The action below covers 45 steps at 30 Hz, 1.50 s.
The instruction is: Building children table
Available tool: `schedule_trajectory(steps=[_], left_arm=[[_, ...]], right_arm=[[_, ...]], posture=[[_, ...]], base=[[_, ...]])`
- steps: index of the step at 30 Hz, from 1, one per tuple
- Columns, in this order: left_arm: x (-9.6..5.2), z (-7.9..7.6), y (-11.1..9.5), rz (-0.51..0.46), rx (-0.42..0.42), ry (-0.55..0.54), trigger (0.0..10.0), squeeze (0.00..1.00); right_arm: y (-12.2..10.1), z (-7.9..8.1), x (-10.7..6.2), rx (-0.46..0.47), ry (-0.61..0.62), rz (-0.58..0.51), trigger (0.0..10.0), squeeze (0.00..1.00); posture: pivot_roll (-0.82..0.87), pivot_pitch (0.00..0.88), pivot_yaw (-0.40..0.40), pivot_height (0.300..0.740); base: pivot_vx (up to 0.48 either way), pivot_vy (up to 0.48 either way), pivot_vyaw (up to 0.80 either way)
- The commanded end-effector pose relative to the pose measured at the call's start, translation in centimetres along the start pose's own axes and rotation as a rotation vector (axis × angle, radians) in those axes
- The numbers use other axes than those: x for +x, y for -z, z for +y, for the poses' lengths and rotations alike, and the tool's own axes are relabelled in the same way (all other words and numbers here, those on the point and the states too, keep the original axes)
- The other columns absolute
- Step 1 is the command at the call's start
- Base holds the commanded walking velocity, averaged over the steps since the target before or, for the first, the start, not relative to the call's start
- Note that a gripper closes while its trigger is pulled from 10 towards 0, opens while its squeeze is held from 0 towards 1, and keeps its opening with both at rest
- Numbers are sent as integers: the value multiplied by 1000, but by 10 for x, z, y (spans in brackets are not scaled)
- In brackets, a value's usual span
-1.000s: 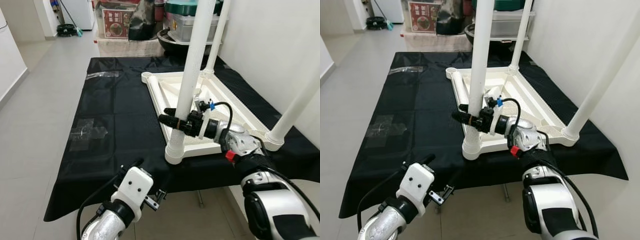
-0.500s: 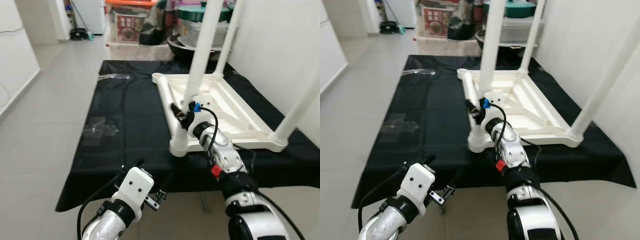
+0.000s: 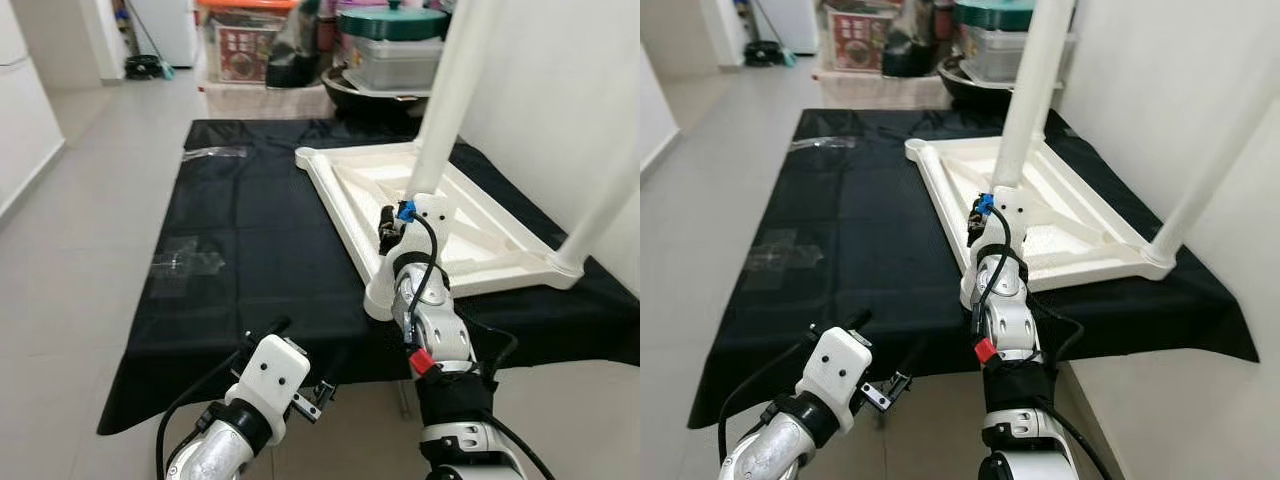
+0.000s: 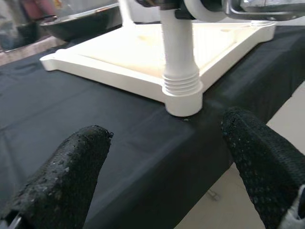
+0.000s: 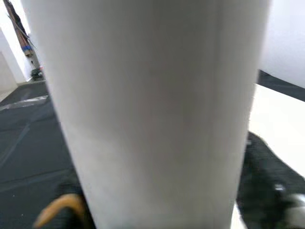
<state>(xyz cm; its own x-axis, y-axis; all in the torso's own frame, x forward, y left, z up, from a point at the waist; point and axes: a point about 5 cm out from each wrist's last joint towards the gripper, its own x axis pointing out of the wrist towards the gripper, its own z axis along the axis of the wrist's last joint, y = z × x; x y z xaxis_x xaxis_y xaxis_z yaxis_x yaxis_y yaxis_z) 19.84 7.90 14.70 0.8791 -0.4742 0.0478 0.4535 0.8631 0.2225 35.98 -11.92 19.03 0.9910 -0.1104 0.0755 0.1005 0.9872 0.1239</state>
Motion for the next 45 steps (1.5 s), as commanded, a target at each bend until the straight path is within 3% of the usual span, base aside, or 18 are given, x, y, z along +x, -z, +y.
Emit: schedule_trajectory(steps=[1,3,4,5,6,8,10,12,15,20,27,28,30,32,36,38,39,45], left_arm=[[0,-1,3,10,1,0,10000,0],[1,-1,3,10,-1,-1,10000,0],[1,-2,3,11,-7,1,10000,0],[1,-2,3,11,-7,1,10000,0],[1,-3,4,12,-12,6,10000,0],[1,-3,4,12,-12,6,10000,0],[1,-5,4,14,-22,14,10000,0],[1,-5,4,14,-22,14,10000,0],[1,-9,5,13,-36,19,10000,0],[2,-9,4,10,-38,16,10000,0],[1,-6,2,5,-33,1,10000,0],[1,-4,-1,-7,-31,-9,10000,0],[1,-4,-1,-7,-31,-9,10000,0],[2,0,-11,-42,-14,-31,10000,0],[2,5,-21,-72,-4,-61,10000,0],[1,10,-28,-94,-2,-97,10000,0],[1,10,-28,-94,-2,-97,10000,0],[3,13,-36,-121,-7,-129,10000,0]], right_arm=[[-9,10,2,30,-80,-70,10000,1000],[-10,8,4,2,-153,-119,10000,1000],[-9,9,5,3,-330,-132,10000,0],[-9,9,5,3,-330,-132,10000,0],[-6,8,4,16,-522,-92,10000,0],[-6,8,4,16,-522,-92,10000,0],[0,1,0,32,-849,30,10000,0],[0,1,0,32,-849,30,10000,0],[4,-2,-9,-3,-1195,188,10000,0],[7,4,-4,-30,-1305,241,10000,0],[8,11,7,-51,-1220,217,9255,0],[8,10,11,-56,-1134,190,0,0],[8,10,11,-56,-1134,190,0,0],[12,0,15,-66,-954,160,0,0],[16,-12,16,-78,-807,157,0,0],[20,-26,19,-85,-578,165,0,0],[20,-26,19,-85,-578,165,0,0],[27,-42,8,-49,-120,167,0,0]], posture=[[137,32,-75,740],[136,32,-75,740],[139,33,-77,740],[139,33,-77,740],[133,32,-73,740],[133,32,-73,740],[132,29,-75,740],[132,29,-75,740],[130,25,-74,740],[137,24,-76,740],[141,25,-84,740],[142,19,-85,740],[142,19,-85,740],[140,14,-81,740],[142,12,-83,740],[140,12,-82,740],[140,12,-82,740],[131,4,-73,740]], base=[[0,0,0],[0,0,0],[0,0,0],[0,0,0],[0,0,0],[0,0,0],[0,0,0],[0,0,0],[0,0,0],[0,0,0],[0,0,0],[0,0,0],[0,0,0],[0,0,0],[0,0,0],[0,0,0],[0,0,0],[0,0,0]])
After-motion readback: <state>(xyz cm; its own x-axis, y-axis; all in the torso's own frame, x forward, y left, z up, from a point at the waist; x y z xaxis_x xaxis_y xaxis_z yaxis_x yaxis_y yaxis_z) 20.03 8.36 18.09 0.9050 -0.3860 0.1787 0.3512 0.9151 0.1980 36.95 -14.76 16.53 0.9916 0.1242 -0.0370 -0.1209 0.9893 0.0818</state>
